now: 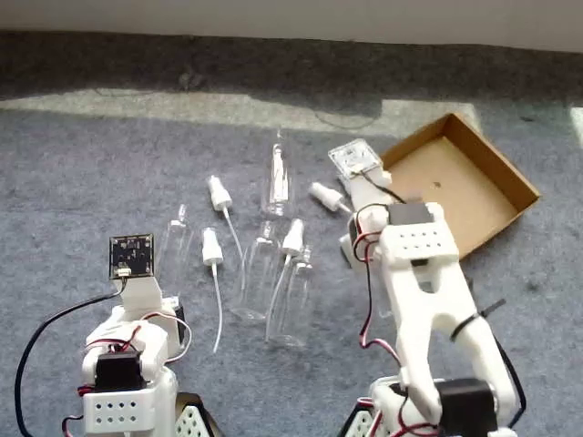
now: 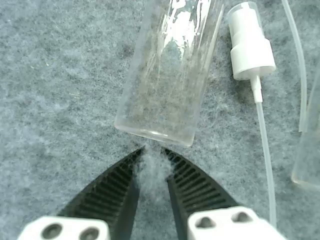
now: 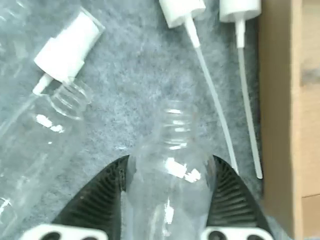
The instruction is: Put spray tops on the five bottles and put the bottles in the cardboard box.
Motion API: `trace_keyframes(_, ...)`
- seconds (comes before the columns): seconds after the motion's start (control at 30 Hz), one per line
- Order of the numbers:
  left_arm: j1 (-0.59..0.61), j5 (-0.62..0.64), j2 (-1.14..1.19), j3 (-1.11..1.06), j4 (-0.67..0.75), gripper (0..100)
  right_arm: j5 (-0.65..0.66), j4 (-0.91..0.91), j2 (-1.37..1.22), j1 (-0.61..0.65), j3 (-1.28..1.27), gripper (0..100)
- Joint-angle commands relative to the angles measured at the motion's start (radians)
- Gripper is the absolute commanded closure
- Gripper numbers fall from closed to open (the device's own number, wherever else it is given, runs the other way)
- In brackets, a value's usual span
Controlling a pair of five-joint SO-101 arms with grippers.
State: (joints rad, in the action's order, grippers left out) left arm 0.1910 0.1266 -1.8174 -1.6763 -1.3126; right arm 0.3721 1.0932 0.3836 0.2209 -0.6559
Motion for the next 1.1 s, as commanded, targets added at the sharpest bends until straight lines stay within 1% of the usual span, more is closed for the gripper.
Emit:
trace_keyframes(0.0,0.013,-0.008,0.007,-0.019,-0.006,99,0.006,0.030,0.228,-0.008,0.058,90.3)
trace_keyframes(0.1,0.013,-0.008,0.007,-0.019,-0.006,99,0.006,0.047,0.380,-0.010,0.015,90.3)
trace_keyframes(0.33,0.012,-0.009,0.007,-0.019,-0.006,99,0.003,0.050,0.691,-0.008,-0.177,90.3)
trace_keyframes(0.37,0.010,-0.029,0.007,-0.019,-0.006,99,0.002,0.050,0.730,-0.008,-0.213,90.3)
trace_keyframes(0.4,0.007,-0.083,0.007,-0.019,-0.006,99,0.002,0.048,0.765,-0.007,-0.245,90.3)
trace_keyframes(0.43,0.007,-0.166,0.007,-0.019,-0.002,99,0.002,0.048,0.800,-0.005,-0.275,90.3)
trace_keyframes(0.53,0.013,-0.450,0.007,-0.019,0.052,99,0.000,0.048,0.891,-0.005,-0.354,90.3)
trace_keyframes(0.57,0.013,-0.509,0.007,-0.019,0.060,99,0.000,0.048,0.920,-0.005,-0.372,90.3)
trace_keyframes(0.6,0.013,-0.534,0.007,-0.019,0.060,99,0.000,0.048,0.947,-0.005,-0.387,90.3)
trace_keyframes(0.7,0.015,-0.539,0.010,0.002,0.057,99,0.000,0.047,1.024,-0.007,-0.429,90.3)
trace_keyframes(0.83,0.015,-0.539,0.016,0.114,0.051,99,-0.002,0.047,1.104,-0.008,-0.486,90.3)
trace_keyframes(0.9,0.013,-0.543,0.016,0.193,0.002,99,-0.003,0.042,1.138,-0.008,-0.507,90.3)
trace_keyframes(0.93,0.012,-0.545,0.016,0.229,-0.020,99,-0.023,0.021,1.156,-0.010,-0.519,90.3)
trace_keyframes(1.07,0.012,-0.611,0.018,0.321,-0.066,99,-0.186,-0.087,1.227,-0.010,-0.605,90.3)
